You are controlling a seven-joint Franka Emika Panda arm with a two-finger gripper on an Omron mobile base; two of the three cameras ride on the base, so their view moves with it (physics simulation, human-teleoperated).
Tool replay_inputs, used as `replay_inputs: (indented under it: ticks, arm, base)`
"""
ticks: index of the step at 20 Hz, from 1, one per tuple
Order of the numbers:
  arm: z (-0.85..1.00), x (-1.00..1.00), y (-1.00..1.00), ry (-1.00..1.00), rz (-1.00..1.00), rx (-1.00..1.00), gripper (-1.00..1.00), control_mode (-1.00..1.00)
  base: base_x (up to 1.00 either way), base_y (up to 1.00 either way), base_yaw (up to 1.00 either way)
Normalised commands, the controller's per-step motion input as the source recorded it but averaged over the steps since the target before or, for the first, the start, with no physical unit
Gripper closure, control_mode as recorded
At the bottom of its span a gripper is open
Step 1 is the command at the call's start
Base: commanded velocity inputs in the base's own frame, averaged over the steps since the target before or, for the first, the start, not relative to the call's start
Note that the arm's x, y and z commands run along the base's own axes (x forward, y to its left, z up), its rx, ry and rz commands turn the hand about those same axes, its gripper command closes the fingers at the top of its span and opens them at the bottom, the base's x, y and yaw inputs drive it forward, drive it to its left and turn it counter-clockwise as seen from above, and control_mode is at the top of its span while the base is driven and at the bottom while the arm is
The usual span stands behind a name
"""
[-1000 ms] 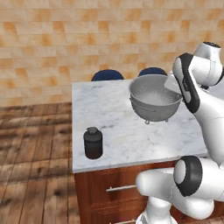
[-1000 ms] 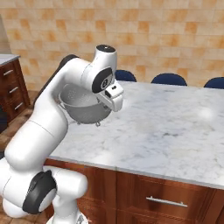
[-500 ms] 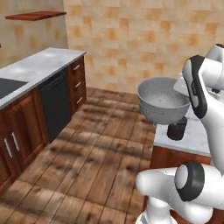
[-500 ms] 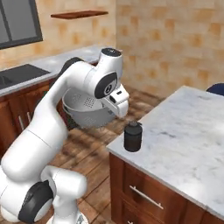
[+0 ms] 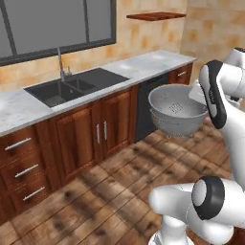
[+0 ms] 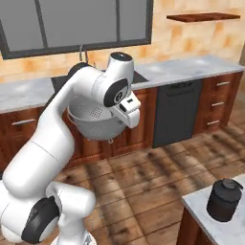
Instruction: Pick the colander and jug and place them in the sink. Then turn on the water.
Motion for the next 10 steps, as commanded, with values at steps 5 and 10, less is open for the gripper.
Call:
replay_inputs:
  ticks: [5,10]
  arm:
    - [0.00,0.00,0.00,0.00,0.00,0.00,1.00,1.00]
    - [0.00,0.00,0.00,0.00,0.00,0.00,1.00,1.00]
  base:
    - [0.56,0.98,0.46]
    - [1.00,0.50,-0.03]
